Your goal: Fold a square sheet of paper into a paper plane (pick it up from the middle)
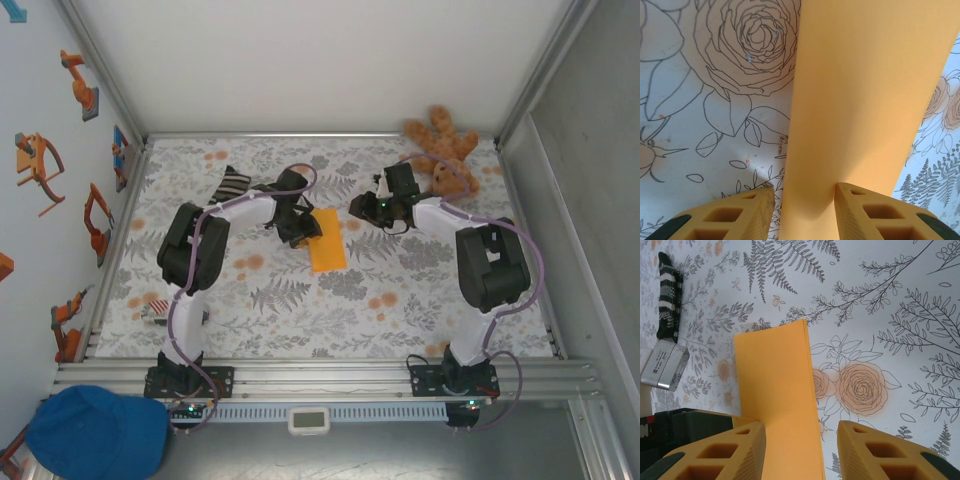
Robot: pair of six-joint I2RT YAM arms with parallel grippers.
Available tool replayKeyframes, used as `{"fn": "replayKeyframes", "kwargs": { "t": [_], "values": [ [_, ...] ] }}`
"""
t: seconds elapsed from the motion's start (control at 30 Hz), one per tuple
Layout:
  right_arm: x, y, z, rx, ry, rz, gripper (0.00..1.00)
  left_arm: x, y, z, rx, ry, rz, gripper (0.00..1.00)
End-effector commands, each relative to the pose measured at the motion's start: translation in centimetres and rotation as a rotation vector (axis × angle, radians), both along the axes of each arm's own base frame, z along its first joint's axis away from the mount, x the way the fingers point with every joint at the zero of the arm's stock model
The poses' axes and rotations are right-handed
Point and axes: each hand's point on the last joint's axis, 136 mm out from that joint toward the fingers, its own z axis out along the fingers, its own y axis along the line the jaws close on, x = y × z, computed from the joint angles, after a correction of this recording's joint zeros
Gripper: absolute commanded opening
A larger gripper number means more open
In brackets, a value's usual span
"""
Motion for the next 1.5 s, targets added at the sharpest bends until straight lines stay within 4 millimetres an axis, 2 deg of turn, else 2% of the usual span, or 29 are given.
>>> {"fn": "replayKeyframes", "kwargs": {
  "t": [0.0, 0.67, 1.47],
  "values": [
    [-0.3, -0.5, -1.2, -0.038, 0.01, 0.012, 0.41, -5.9, 5.6, -8.8, 0.302, 0.225, -0.008, 0.39],
    [-0.7, -0.4, -1.9, -0.035, 0.031, 0.019, 0.41, -5.7, 5.5, -9.9, 0.336, 0.248, -0.025, 0.39],
    [-0.9, 0.3, -2.2, 0.004, 0.044, 0.04, 0.42, -6.4, 5.8, -10.9, 0.363, 0.296, -0.042, 0.4]
  ]
}}
